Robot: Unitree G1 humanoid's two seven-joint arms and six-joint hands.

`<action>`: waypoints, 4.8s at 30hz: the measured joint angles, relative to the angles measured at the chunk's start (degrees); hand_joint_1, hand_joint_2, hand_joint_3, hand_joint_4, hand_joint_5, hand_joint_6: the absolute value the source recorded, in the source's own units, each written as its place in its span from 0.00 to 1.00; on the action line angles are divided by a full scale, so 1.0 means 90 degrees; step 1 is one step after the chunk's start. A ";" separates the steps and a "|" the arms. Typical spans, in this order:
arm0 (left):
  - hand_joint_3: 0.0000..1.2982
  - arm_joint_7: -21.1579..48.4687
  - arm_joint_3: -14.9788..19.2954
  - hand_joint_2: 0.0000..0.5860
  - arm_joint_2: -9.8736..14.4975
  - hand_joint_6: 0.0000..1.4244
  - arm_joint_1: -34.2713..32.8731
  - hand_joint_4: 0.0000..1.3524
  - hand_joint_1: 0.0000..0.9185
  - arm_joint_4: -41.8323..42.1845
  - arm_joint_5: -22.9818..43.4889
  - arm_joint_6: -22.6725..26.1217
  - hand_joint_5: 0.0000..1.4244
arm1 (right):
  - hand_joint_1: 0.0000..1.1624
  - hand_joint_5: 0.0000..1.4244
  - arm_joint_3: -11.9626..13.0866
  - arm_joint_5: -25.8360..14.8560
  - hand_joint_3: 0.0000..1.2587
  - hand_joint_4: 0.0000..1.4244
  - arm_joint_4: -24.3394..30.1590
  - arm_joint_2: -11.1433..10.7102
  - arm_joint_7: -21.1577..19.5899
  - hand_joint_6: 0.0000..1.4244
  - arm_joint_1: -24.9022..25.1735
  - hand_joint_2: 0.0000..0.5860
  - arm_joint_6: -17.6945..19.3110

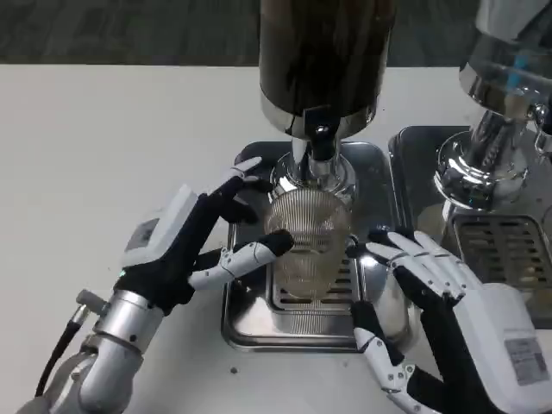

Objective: Grasp the cup under the faucet to collect the drink, then remove the cup.

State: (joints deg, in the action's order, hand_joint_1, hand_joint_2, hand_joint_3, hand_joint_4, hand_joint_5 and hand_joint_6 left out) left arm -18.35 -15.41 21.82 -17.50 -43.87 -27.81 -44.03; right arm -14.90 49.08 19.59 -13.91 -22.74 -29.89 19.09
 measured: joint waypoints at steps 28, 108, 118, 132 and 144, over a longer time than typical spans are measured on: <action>0.23 0.1610 0.1607 0.19 0.1111 0.36 0.1276 0.28 0.00 0.1793 0.1764 -0.0352 0.33 | 0.25 0.11 -0.0005 -0.0119 0.28 0.15 -0.0407 0.0209 -0.0084 0.14 0.0414 0.81 0.0073; 0.11 0.8867 0.2543 0.09 -0.0214 0.03 -0.1282 0.06 0.00 0.2261 0.6022 0.4313 0.09 | 0.25 0.14 -0.0154 -0.0210 0.30 0.18 -0.0962 0.0701 -0.0697 0.14 0.0349 0.81 0.0054; 0.12 0.8851 0.2563 0.10 -0.0376 0.03 -0.1494 0.06 0.00 0.1482 0.5818 0.3827 0.09 | 0.24 0.14 -0.0207 -0.0233 0.30 0.18 -0.1123 0.0720 -0.0740 0.14 0.0364 0.82 0.0053; 0.13 0.9058 0.2401 0.09 -0.0505 0.06 -0.1700 0.10 0.00 0.0808 0.5664 0.3466 0.12 | 0.23 0.14 -0.0253 -0.0360 0.31 0.18 -0.1134 0.0720 -0.0740 0.14 0.0387 0.83 0.0052; 0.13 0.9168 0.2284 0.09 -0.0496 0.06 -0.2007 0.10 0.00 0.0304 0.5413 0.2844 0.13 | 0.23 0.15 -0.0283 -0.0383 0.31 0.19 -0.1134 0.0721 -0.0738 0.14 0.0386 0.83 0.0053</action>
State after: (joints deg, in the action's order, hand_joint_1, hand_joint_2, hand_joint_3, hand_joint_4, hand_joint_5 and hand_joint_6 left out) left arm 64.17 5.15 17.36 -35.56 -41.14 20.91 -18.43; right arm -17.45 45.63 9.38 -7.42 -29.39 -26.42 19.56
